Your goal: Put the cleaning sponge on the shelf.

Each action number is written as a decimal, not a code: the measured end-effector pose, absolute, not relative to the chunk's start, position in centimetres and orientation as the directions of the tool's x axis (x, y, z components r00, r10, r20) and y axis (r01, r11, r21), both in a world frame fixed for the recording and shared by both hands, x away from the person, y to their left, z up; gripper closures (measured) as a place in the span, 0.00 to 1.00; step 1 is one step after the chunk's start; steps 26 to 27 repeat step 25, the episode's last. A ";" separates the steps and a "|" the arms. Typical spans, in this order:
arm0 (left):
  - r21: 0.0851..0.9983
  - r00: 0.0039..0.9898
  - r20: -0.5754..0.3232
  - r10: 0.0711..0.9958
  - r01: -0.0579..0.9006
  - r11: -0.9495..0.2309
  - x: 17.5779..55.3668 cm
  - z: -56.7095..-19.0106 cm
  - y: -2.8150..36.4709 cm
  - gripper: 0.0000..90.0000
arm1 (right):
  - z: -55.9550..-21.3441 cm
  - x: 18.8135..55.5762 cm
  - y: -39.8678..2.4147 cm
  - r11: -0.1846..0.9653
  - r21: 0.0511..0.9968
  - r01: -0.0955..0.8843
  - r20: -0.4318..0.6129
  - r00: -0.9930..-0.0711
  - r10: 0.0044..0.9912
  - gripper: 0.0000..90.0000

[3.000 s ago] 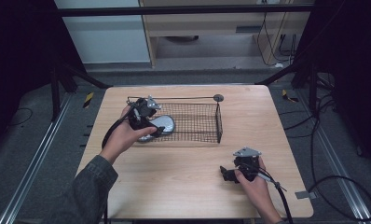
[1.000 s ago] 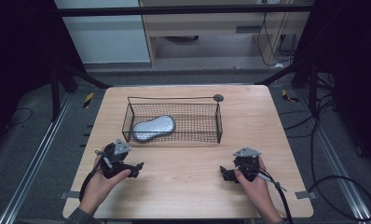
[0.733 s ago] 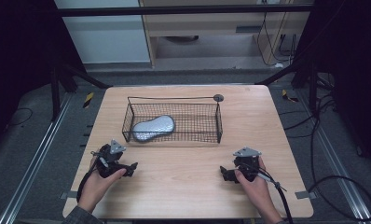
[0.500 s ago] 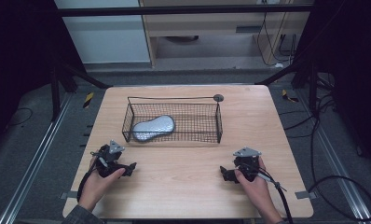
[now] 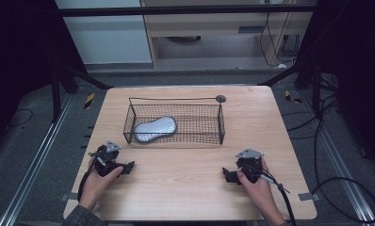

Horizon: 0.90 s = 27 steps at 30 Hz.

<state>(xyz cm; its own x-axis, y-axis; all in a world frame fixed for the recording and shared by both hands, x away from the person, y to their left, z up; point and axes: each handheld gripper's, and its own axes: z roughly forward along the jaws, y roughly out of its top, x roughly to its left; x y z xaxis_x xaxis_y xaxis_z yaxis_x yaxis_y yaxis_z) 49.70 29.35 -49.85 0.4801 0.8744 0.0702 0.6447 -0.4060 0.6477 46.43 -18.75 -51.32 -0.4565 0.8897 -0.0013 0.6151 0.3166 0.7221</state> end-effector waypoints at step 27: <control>0.710 0.481 0.020 0.876 0.611 -0.351 49.7 -50.8 30.2 0.00 | -51.3 46.4 -18.8 0.318 0.722 0.614 -0.004 -0.456 0.890 0.00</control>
